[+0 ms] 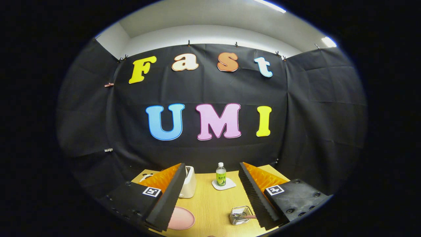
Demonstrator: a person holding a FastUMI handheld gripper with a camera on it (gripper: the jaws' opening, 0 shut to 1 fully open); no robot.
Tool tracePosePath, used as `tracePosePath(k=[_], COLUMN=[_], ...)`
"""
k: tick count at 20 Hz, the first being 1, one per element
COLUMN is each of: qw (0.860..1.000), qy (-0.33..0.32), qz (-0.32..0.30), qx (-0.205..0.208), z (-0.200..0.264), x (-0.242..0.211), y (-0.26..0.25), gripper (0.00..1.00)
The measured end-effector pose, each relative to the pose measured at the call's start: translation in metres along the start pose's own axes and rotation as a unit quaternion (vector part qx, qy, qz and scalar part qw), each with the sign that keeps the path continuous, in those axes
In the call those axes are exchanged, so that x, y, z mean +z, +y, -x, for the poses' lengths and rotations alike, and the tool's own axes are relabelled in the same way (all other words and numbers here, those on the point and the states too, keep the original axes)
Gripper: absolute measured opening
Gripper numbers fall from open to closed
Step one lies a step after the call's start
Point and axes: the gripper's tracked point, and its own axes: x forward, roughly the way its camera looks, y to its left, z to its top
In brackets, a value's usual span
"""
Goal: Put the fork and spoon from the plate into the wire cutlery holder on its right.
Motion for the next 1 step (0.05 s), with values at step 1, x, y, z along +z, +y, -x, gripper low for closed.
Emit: tracePosePath(k=[1], qw=[1.0], qy=[0.001], qz=[-0.005], qx=[0.0], z=[-0.0001], x=[-0.0034], y=[0.0001], gripper=[0.99])
